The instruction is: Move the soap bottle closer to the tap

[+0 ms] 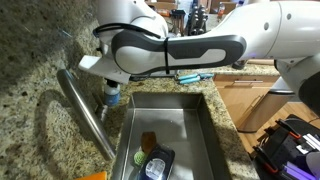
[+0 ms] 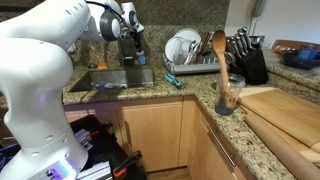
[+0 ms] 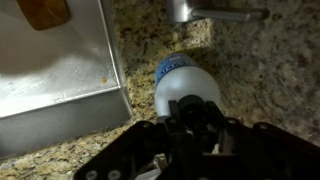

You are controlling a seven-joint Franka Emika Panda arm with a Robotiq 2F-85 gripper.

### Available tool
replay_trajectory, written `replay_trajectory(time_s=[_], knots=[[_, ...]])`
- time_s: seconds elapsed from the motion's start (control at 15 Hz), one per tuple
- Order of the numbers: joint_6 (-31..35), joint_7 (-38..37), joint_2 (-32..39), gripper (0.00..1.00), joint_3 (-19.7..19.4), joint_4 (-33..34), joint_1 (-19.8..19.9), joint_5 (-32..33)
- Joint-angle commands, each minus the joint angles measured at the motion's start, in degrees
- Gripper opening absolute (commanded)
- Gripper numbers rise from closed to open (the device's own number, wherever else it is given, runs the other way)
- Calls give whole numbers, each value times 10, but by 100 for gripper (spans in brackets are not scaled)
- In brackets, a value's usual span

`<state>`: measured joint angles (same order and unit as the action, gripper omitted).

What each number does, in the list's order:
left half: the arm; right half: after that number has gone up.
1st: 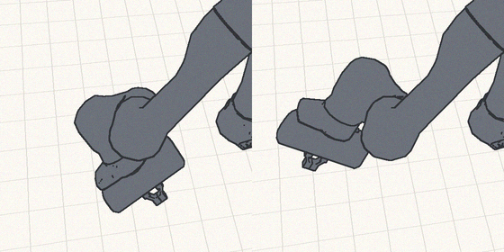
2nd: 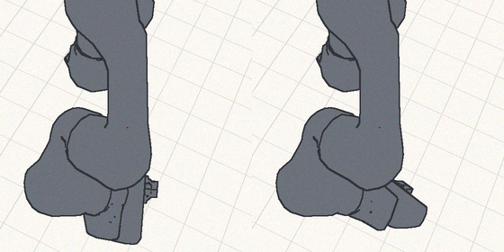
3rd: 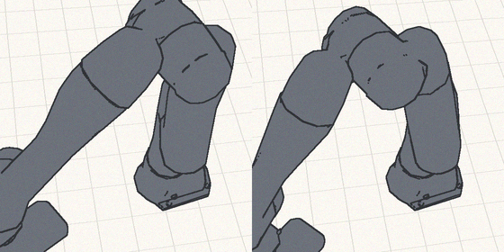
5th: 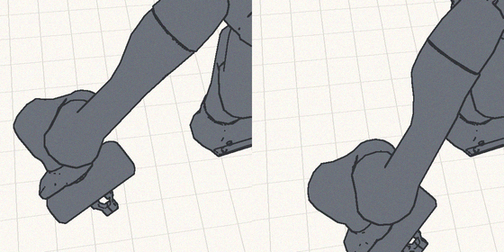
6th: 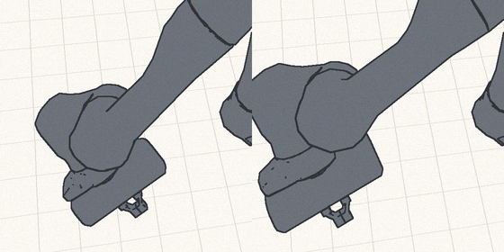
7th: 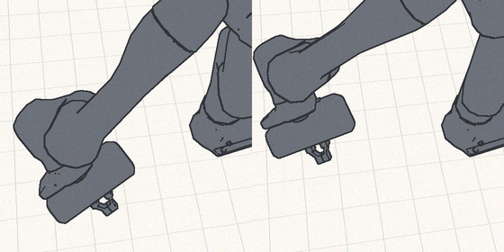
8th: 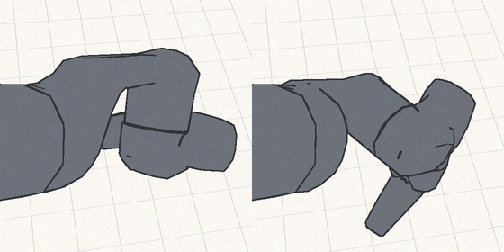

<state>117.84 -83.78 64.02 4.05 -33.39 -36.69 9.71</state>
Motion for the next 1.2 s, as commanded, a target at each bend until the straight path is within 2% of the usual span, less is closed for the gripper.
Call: replay_trajectory(time_s=[0.0, 0.07, 0.2, 0.53, 0.67, 0.93, 1.0, 1.13], knots=[[33, -9, 20, 20, 5, 11, 6, -9], [37, -18, 20, 49, 5, 10, 6, -10], [32, -28, 18, 56, 3, 9, 7, -9], [15, -57, 11, 96, 1, 9, 11, -8], [19, -68, 4, 100, 0, 14, 13, -7], [98, -73, 4, 100, 26, 49, 29, -38], [84, -69, 42, 100, 16, 125, 25, -66], [77, -78, 44, 100, 18, 139, 35, -93]])
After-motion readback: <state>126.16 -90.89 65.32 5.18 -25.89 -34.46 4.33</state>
